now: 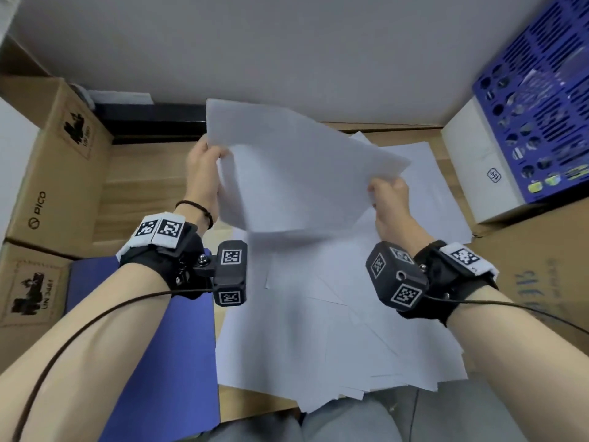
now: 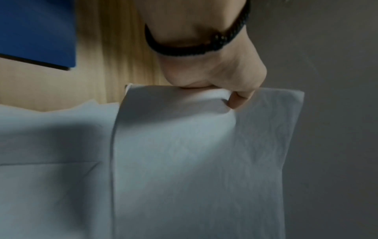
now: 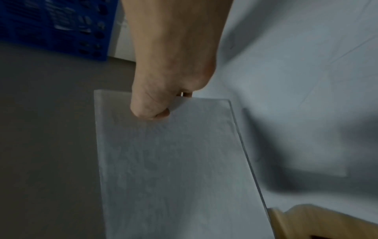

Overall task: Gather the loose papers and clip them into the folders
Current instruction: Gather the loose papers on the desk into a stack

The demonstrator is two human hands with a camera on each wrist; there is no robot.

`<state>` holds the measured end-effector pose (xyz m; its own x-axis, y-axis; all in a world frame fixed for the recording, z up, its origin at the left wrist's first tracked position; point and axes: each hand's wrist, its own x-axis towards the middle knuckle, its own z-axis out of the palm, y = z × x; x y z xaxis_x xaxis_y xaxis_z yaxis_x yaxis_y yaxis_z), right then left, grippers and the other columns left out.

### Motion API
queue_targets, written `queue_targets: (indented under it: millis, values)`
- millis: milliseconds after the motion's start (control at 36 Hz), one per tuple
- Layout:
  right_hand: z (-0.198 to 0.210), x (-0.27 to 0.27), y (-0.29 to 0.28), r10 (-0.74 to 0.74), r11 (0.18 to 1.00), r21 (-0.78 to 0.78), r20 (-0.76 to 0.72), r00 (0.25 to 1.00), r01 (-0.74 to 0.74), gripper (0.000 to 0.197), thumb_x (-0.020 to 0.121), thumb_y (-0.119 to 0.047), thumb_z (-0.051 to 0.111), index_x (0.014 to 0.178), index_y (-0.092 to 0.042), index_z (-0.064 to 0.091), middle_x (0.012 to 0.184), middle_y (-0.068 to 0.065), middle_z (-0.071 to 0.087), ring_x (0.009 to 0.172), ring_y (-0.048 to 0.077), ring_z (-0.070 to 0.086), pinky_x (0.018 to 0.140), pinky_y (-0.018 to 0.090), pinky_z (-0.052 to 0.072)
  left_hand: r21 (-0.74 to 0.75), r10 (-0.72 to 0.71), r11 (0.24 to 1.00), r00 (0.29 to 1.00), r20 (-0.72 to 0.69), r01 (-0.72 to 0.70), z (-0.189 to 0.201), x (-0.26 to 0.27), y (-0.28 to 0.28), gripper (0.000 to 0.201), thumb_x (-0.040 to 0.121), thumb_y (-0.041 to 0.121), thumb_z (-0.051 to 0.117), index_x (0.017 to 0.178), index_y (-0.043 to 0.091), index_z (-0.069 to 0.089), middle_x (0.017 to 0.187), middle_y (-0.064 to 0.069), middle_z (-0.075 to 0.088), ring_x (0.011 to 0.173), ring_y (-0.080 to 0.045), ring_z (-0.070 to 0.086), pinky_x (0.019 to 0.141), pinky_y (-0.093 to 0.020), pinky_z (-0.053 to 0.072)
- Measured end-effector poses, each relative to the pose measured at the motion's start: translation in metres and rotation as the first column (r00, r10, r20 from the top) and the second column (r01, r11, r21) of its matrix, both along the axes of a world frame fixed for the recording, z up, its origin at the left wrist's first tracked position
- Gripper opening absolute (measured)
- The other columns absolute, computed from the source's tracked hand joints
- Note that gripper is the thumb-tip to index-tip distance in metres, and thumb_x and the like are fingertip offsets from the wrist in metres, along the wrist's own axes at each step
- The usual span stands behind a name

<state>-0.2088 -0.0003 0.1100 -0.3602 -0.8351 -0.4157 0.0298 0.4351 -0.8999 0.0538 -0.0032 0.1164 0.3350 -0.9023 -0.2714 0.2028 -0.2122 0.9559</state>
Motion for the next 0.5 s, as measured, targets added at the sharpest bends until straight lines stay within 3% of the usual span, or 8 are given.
queue_targets:
  millis: [83, 167, 306, 389, 444, 500]
  values:
    - [0.028, 0.005, -0.016, -0.052, 0.987, -0.152, 0.042, 0.998, 0.058, 0.029, 0.086, 0.007, 0.043, 0.078, -0.020, 0.047, 0.077, -0.004, 0.053, 0.067, 0.008, 0.050, 0.058, 0.019, 0.041, -0.062, -0.026, 0.998, 0.998, -0.066, 0.022, 0.006, -0.005, -0.009, 0.026, 0.074, 0.000, 0.047, 0.088, 0.017, 0.062, 0.094, -0.003, 0.063, 0.084, -0.016, 0.056, 0.075, -0.027, 0.044]
    - [0.034, 0.012, -0.020, -0.037, 0.977, -0.202, 0.124, 0.992, 0.062, 0.029, 0.086, 0.009, 0.041, 0.078, -0.018, 0.048, 0.077, -0.003, 0.054, 0.068, 0.009, 0.053, 0.059, 0.020, 0.044, -0.008, -0.041, 0.999, 0.996, -0.075, 0.041, -0.004, -0.011, -0.010, 0.029, 0.064, 0.004, 0.048, 0.086, 0.019, 0.059, 0.088, -0.001, 0.058, 0.083, -0.017, 0.049, 0.072, -0.030, 0.039]
    - [-0.004, 0.006, 0.003, 0.082, 0.996, -0.026, 0.004, 0.997, -0.082, 0.019, 0.083, 0.003, 0.046, 0.090, -0.013, 0.053, 0.087, 0.004, 0.057, 0.082, 0.020, 0.053, 0.071, 0.033, 0.045, 0.180, -0.105, 0.978, 0.994, -0.001, 0.104, -0.047, -0.016, 0.008, 0.030, 0.075, 0.000, 0.049, 0.099, 0.016, 0.059, 0.092, 0.002, 0.063, 0.088, -0.019, 0.054, 0.074, -0.030, 0.042]
    - [-0.026, -0.005, 0.017, 0.026, 0.995, 0.099, 0.037, 0.999, -0.030, 0.023, 0.086, 0.000, 0.049, 0.101, -0.016, 0.054, 0.085, -0.002, 0.057, 0.079, 0.018, 0.054, 0.064, 0.026, 0.043, 0.230, -0.174, 0.960, 0.984, 0.033, 0.162, -0.062, -0.014, 0.016, 0.039, 0.080, -0.009, 0.043, 0.095, 0.023, 0.060, 0.096, 0.005, 0.063, 0.093, -0.017, 0.055, 0.081, -0.030, 0.044]
    - [-0.030, -0.011, 0.021, 0.041, 0.989, 0.138, 0.071, 0.997, -0.050, 0.023, 0.088, 0.001, 0.050, 0.096, -0.019, 0.056, 0.084, -0.004, 0.058, 0.078, 0.014, 0.054, 0.062, 0.024, 0.040, 0.246, -0.218, 0.949, 0.975, 0.054, 0.198, -0.065, -0.013, 0.015, 0.040, 0.080, -0.011, 0.042, 0.096, 0.021, 0.058, 0.096, 0.004, 0.062, 0.094, -0.017, 0.054, 0.084, -0.031, 0.044]
    - [-0.029, -0.012, 0.020, 0.055, 0.988, 0.142, 0.075, 0.996, -0.066, 0.024, 0.088, 0.003, 0.048, 0.093, -0.019, 0.058, 0.084, -0.003, 0.060, 0.078, 0.015, 0.056, 0.062, 0.023, 0.043, 0.264, -0.260, 0.937, 0.962, 0.087, 0.230, -0.062, -0.014, 0.010, 0.035, 0.080, -0.011, 0.042, 0.094, 0.017, 0.056, 0.092, 0.002, 0.059, 0.091, -0.019, 0.052, 0.081, -0.032, 0.042]
